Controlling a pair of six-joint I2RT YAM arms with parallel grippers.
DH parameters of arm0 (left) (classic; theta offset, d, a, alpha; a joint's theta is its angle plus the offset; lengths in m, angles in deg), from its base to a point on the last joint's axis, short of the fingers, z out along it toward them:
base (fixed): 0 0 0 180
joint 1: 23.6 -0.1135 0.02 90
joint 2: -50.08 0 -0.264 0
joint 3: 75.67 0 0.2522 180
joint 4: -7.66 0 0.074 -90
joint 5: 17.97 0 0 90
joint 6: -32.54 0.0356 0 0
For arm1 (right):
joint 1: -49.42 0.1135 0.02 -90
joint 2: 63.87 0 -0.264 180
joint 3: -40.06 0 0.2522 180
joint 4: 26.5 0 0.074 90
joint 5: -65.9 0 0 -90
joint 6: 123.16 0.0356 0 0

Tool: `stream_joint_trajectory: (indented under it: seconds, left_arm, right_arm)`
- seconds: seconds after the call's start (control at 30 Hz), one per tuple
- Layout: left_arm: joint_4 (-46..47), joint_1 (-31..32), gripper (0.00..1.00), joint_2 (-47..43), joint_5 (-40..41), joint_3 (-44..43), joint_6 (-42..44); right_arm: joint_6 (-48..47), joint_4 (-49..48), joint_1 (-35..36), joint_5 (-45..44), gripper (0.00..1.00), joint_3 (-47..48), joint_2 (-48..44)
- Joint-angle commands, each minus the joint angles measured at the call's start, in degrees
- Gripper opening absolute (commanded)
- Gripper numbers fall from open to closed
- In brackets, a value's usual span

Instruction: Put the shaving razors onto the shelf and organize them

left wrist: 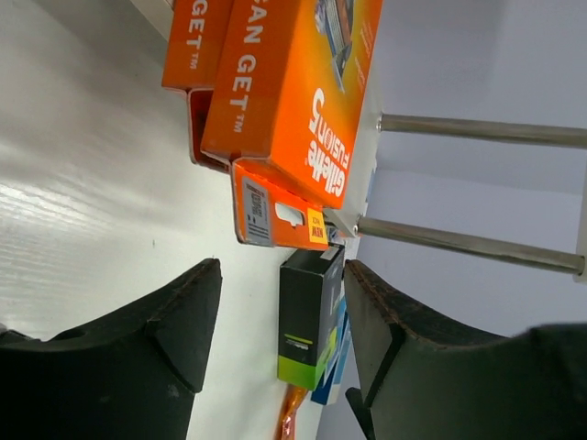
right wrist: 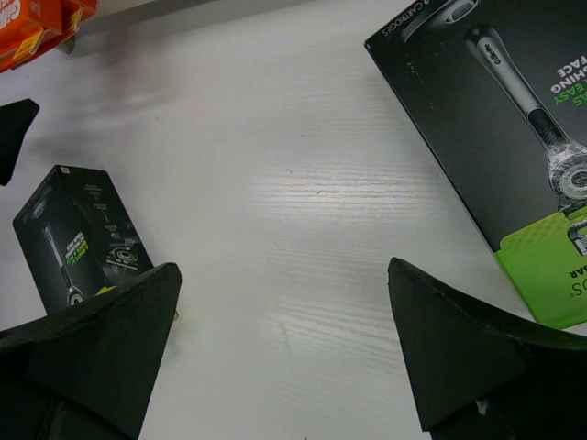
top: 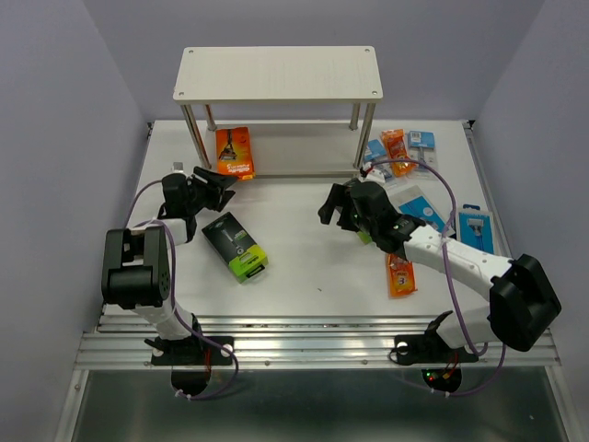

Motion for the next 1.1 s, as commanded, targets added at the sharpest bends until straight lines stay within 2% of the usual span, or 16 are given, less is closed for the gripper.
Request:
stream_joint_trajectory:
  seconds: [0.0, 0.07, 0.1, 0.2, 0.27, 0.37, 0.53, 0.8, 1.07]
  left_arm:
    - [-1.20, 1.07, 0.74, -5.50, -1.09, -1.19, 2.71]
    - [-4.27, 1.60, 0.81, -7.53, -0.39, -1.19, 4.47]
    - [-5.94, 2.03, 0.92, -10.06, 0.22, -1.36, 5.34]
    - [-16.29, 5.09, 0.99, -14.38, 5.48, -2.33, 10.52]
    - [-24.71, 8.60, 0.99, -18.95, 11.79, -3.47, 14.03]
    - [-32.64, 14.40, 0.99, -25.80, 19.44, -3.39, 16.24]
    - [-46.45, 22.07, 0.99, -34.41, 31.76, -3.13, 15.64]
    - [-47.79, 26.12, 0.99, -38.65, 31.96, 2.06, 11.68]
    - [-45.42, 30.25, 0.99, -33.12, 30.99, 1.45, 11.24]
  right_arm:
    - [-5.17, -0.47, -0.27, 0.75, 1.00, 3.26, -1.22]
    - [-6.23, 2.16, -0.27, 0.40, 1.00, 4.32, -0.52]
    - [-6.67, 3.13, -0.87, -0.04, 1.00, 5.02, -0.17]
    - [-6.85, 5.07, -2.89, 1.18, 1.00, 5.47, -0.17]
    - [-6.85, 6.91, -5.44, 3.73, 1.00, 6.17, 0.36]
    - [-7.38, 9.99, -8.61, 5.32, 1.00, 7.13, 1.67]
    - [-9.66, 14.12, -13.44, 7.42, 1.00, 8.54, 4.05]
    - [-13.27, 15.27, -19.50, 7.69, 1.00, 8.90, 3.88]
    - [-12.74, 15.36, -25.13, 5.14, 1.00, 9.86, 3.52]
